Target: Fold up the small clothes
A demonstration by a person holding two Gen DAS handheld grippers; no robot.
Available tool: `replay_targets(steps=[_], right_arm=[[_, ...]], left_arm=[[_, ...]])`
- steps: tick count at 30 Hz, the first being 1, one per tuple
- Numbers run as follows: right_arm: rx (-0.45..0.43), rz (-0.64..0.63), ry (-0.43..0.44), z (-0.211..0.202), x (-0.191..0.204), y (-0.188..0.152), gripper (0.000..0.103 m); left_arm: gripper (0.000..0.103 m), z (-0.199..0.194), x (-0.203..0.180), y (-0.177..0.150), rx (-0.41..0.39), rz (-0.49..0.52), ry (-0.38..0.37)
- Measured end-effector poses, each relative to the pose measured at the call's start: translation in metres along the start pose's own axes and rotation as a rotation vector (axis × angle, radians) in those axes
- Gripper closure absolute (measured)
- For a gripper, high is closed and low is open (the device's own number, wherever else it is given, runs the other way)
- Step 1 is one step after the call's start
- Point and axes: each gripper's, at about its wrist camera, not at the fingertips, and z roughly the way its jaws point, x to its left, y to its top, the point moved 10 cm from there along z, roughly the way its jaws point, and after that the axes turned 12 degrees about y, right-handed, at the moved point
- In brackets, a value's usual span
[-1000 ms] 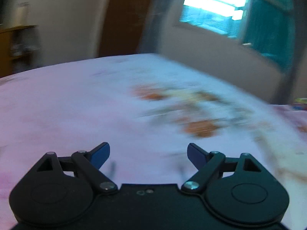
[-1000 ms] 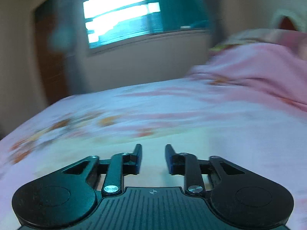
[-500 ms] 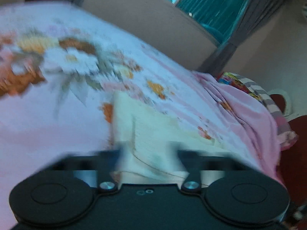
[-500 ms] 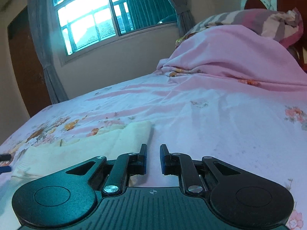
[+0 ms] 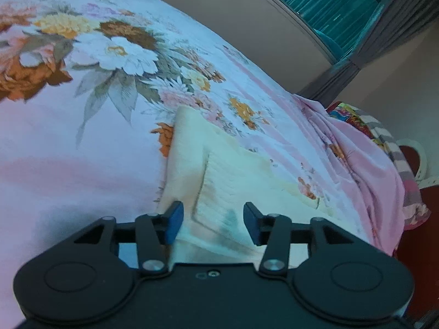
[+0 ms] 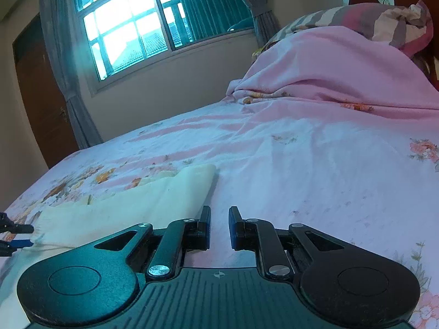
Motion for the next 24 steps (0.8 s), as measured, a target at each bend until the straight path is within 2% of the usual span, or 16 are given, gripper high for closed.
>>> replay_targets(steps=[2,3,4,5,9,11,13,17,18,19,20,21,22,24], right_arm=[[0.001,0.006,0.001,0.002,0.0,-0.001,0.089],[0.003,0.007,-0.001,0.002,0.0,-0.002,0.089],[0.006,0.005,-0.004,0.004,0.0,-0.003,0.089],[0.01,0.005,-0.007,0.005,-0.001,-0.003,0.089],[0.003,0.002,-0.005,0.007,0.001,-0.001,0.089],[-0.001,-0.003,0.006,0.01,0.004,0.0,0.089],[-0.003,-0.001,0.027,0.017,0.011,0.002,0.089],[0.007,-0.069,0.076,0.031,0.037,0.003,0.089],[0.057,-0.109,0.045,0.039,0.037,-0.004,0.089],[0.157,-0.13,-0.051,0.054,0.024,-0.019,0.09],[0.198,-0.097,-0.104,0.061,0.01,-0.028,0.091],[0.194,-0.051,-0.105,0.061,0.002,-0.027,0.091],[0.168,-0.037,-0.106,0.057,0.002,-0.02,0.091],[0.081,-0.054,-0.056,0.045,0.015,-0.004,0.09]], left_arm=[[0.065,0.007,-0.001,0.001,0.02,-0.02,-0.034],[0.076,0.011,-0.002,0.002,0.027,-0.024,-0.049],[0.102,0.014,-0.002,0.002,0.037,-0.022,-0.051],[0.103,0.014,-0.002,0.003,0.035,-0.025,-0.054],[0.103,-0.012,0.003,0.017,-0.102,-0.02,-0.054],[0.103,-0.008,0.01,0.014,-0.089,0.009,-0.019],[0.103,0.004,0.017,0.003,-0.036,0.043,-0.003],[0.102,0.006,0.018,-0.001,-0.043,0.063,-0.007],[0.102,0.006,0.017,0.0,-0.046,0.07,-0.008],[0.099,0.005,0.016,0.0,-0.047,0.082,-0.004],[0.098,0.005,0.015,0.0,-0.045,0.092,-0.002],[0.099,0.003,0.014,0.0,-0.043,0.097,-0.002],[0.094,0.001,0.012,0.001,-0.045,0.098,-0.008],[0.089,-0.005,0.01,0.003,-0.065,0.104,-0.017]])
